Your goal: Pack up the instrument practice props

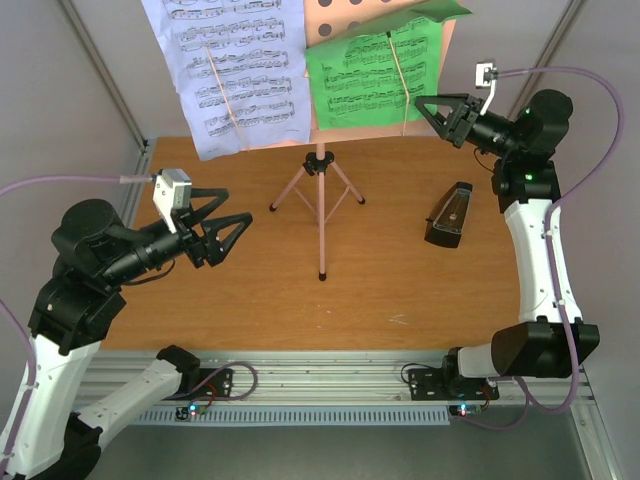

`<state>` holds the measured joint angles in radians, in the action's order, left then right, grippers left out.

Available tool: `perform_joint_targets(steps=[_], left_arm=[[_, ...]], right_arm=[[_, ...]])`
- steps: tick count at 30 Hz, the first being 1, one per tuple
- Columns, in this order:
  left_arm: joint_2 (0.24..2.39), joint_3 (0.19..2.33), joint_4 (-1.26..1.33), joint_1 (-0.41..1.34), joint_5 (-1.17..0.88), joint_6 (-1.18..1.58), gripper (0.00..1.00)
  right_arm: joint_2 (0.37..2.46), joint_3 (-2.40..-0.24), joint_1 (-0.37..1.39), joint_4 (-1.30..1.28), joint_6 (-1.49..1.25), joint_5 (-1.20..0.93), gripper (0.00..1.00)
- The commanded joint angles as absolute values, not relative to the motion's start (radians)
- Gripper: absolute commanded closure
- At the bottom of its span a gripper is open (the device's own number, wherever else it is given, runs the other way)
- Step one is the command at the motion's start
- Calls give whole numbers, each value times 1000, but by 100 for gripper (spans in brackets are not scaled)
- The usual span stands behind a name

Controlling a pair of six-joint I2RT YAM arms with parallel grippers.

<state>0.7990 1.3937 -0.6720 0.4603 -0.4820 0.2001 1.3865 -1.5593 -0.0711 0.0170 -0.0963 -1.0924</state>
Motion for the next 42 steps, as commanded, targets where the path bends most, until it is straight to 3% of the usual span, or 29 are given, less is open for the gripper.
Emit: perform_joint_targets(steps=[1, 18, 28, 42], left_arm=[[793, 1418, -669, 462, -478, 186, 21], [828, 1420, -660, 463, -503, 185, 23], [935, 1482, -610, 557, -497, 200, 27], [1264, 1721, -553, 905, -288, 198, 28]], right_arm=[[1409, -1615, -77, 90, -139, -1124, 71], [1523, -1846, -77, 24, -124, -1223, 70], [1556, -1923, -77, -37, -124, -1207, 97], [1475, -1780, -77, -4, -100, -1116, 99]])
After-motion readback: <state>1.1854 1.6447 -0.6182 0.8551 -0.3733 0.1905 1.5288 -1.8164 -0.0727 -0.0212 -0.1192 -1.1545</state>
